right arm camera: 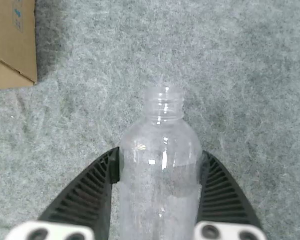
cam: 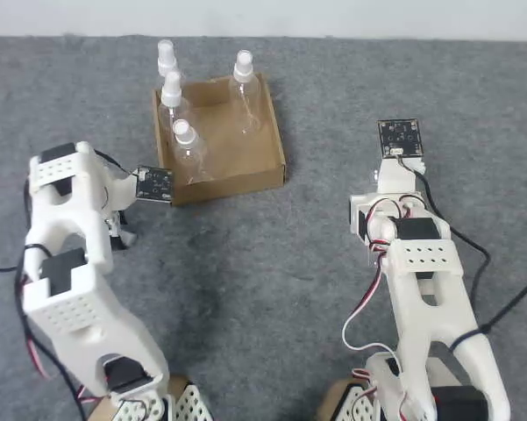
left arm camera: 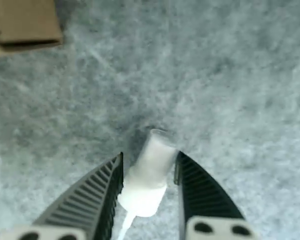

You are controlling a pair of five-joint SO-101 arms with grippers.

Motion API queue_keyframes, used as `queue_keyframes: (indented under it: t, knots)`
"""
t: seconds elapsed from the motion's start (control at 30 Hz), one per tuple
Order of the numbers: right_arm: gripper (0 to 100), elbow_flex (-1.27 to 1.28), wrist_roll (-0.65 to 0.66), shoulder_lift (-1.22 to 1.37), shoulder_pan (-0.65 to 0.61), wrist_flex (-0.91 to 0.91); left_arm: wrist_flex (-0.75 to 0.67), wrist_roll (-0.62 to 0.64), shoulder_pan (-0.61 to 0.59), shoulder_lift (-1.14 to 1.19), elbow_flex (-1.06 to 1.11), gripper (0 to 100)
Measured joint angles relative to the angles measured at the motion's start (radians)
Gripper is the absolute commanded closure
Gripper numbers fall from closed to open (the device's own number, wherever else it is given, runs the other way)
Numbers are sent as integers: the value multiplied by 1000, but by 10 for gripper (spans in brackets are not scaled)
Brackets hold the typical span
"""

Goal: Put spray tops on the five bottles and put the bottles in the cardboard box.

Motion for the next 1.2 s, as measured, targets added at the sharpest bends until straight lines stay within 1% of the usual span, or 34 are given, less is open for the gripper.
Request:
queue_keyframes:
  t: [0.27,0.37,0.5,0.77,1.07,1.2]
  knots:
    - [880,0,0,0,0,0,9,0,-46,0,0,863]
    - [880,0,0,0,0,0,18,0,-55,0,0,893]
    - [880,0,0,0,0,0,75,0,-71,0,0,932]
    - [880,0,0,0,0,0,107,2,-78,0,0,948]
    - [880,0,0,0,0,0,295,2,-135,0,-54,964]
    - [880,0,0,0,0,0,348,2,-146,0,-89,963]
